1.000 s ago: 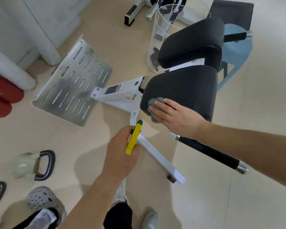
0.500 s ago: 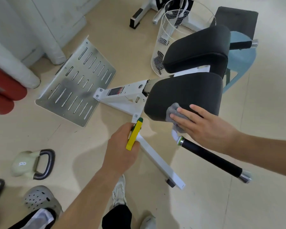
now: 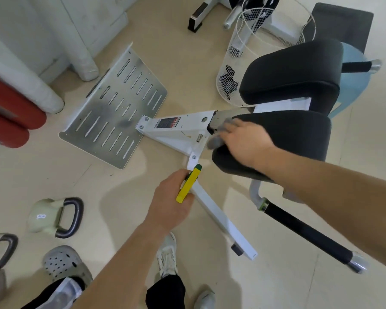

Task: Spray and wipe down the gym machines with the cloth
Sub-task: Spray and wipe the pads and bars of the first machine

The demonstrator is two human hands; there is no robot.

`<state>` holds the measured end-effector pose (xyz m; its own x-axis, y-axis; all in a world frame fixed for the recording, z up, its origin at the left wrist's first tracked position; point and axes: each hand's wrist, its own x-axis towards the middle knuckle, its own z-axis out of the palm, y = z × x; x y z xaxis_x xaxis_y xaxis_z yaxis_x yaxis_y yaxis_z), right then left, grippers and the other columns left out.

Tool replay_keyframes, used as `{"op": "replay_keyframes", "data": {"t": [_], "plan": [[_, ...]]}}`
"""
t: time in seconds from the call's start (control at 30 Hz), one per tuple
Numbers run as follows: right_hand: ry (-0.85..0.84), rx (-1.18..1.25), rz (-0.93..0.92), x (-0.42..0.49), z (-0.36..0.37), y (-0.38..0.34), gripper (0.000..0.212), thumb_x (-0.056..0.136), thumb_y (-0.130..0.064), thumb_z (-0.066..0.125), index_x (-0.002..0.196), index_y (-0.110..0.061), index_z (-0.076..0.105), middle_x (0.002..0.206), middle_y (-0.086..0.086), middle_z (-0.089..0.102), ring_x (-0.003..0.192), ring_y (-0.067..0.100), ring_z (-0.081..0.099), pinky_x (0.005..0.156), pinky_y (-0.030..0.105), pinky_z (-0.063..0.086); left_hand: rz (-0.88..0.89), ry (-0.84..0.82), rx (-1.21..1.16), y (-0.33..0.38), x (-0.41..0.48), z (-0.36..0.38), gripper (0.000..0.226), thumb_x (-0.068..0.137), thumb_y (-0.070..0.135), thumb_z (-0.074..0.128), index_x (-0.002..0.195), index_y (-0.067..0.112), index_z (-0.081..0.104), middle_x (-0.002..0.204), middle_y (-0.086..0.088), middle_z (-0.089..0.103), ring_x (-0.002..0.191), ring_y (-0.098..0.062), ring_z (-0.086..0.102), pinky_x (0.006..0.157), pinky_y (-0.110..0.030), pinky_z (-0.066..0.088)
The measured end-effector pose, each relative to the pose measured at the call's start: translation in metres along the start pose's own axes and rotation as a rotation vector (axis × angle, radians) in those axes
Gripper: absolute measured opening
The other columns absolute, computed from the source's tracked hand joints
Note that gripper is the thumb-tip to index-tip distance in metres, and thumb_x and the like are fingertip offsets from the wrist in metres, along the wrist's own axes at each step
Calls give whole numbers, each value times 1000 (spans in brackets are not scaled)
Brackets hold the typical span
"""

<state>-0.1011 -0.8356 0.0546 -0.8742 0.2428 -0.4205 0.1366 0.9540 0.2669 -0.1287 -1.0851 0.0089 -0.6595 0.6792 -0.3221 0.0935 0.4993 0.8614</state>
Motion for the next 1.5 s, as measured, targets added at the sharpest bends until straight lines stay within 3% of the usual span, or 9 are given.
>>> {"op": "replay_keyframes", "data": {"t": [0.13,0.33,0.63,0.83,0.93,1.07,1.2,1.37,1.5], "plan": [[-86,194,143,12,-17,54,51,95,-8,49,145,-21,47,161,-4,31,145,23,33,112,47,40,-39,-126,42,-1,34,-11,37,74,11,54,98,40,58,70,3,61,65,-27,63,67,-51,57],[-2,268,207,17,-8,68,51,97,-10,46,147,-20,43,160,3,34,140,29,41,107,44,44,-33,-238,42,-5,81,-14,44,70,18,52,105,43,63,75,-1,67,67,-30,66,71,-50,58],[18,340,234,41,-3,82,34,101,-17,44,132,-19,55,138,11,57,114,36,58,91,46,52,-54,-339,57,-9,113,-10,23,80,7,57,77,30,58,73,4,63,64,-22,63,66,-42,56],[-260,158,-15,90,4,55,33,99,-29,35,118,-28,62,122,3,63,106,28,59,92,44,50,-41,-291,99,-28,109,-20,35,76,13,54,92,45,57,69,13,62,65,-19,63,65,-40,53],[-367,48,-263,82,14,8,33,95,-28,40,113,-37,66,111,2,63,101,27,58,87,43,53,-78,-195,65,-38,112,-28,33,72,16,54,99,36,60,79,3,67,65,-28,65,69,-48,56],[-496,-97,-558,39,18,-34,35,99,-32,36,98,-22,69,100,1,66,100,27,58,105,43,39,-98,-137,28,-45,112,-38,40,68,20,53,104,33,61,93,-6,70,65,-32,64,70,-52,56],[-475,57,-305,94,-2,3,32,99,-40,36,86,-24,60,92,-4,66,86,20,57,108,42,37,-75,-127,45,-46,111,-39,44,69,18,53,105,41,61,91,3,71,65,-27,65,70,-49,56],[-511,86,35,137,-10,65,33,101,-44,35,99,-20,57,104,5,62,95,27,57,79,37,44,-79,-108,26,-53,112,-33,44,70,16,52,103,43,61,90,0,70,65,-27,63,67,-48,56],[-425,108,-27,119,9,58,34,99,-39,34,99,-22,63,103,4,65,86,22,55,73,35,45,-97,-91,11,-59,115,-26,39,70,17,52,103,35,62,87,-3,69,65,-31,62,66,-52,55]]}}
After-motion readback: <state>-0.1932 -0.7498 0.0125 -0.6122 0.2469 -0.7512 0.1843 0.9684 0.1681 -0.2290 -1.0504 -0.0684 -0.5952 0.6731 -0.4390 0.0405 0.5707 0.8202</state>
